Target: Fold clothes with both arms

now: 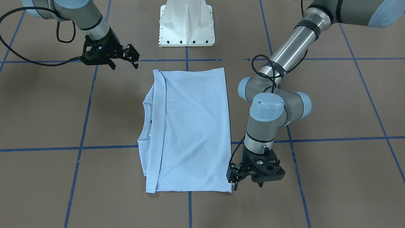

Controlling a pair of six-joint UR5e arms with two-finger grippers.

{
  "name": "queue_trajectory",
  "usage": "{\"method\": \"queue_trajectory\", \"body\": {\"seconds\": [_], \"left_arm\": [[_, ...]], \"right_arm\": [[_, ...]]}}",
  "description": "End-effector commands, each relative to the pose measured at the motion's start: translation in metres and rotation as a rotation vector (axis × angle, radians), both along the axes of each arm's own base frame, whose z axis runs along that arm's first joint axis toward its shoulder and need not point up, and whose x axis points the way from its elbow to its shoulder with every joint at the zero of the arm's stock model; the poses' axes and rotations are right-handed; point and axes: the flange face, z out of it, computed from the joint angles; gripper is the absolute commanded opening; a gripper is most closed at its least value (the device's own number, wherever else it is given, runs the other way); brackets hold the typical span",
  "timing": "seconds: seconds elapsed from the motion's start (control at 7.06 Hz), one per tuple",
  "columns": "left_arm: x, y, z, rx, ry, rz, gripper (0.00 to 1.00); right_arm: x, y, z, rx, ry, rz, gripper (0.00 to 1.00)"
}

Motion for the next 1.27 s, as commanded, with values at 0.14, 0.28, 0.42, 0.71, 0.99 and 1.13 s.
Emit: {"method": "queue_trajectory", "body": {"seconds": [0.14,0.28,0.42,0.71,0.99,1.13], "left_arm": [[-0.063,0.066,0.017,-0.019,-0.017,0.084,1.0],[-0.074,0.085,0.003,-0.034,-0.03,0.093,1.0],[-0.087,0.11,-0.009,-0.038,-0.008,0.125,1.0],[-0.098,0.147,-0.006,-0.036,0.007,0.161,1.0],[-0.091,0.154,-0.002,-0.046,0.01,0.17,1.0],[-0.091,0.154,-0.002,-0.046,0.01,0.17,1.0]], "right_arm": [[-0.052,-0.017,-0.023,0.056,0.016,-0.009,1.0],[-0.073,-0.021,-0.033,0.074,0.072,-0.029,1.0],[-0.087,-0.024,-0.035,0.13,0.115,-0.061,1.0],[-0.126,-0.028,-0.025,0.197,0.175,-0.1,1.0],[-0.147,-0.015,-0.024,0.239,0.211,-0.153,1.0],[-0.153,-0.011,-0.029,0.241,0.258,-0.174,1.0]]}}
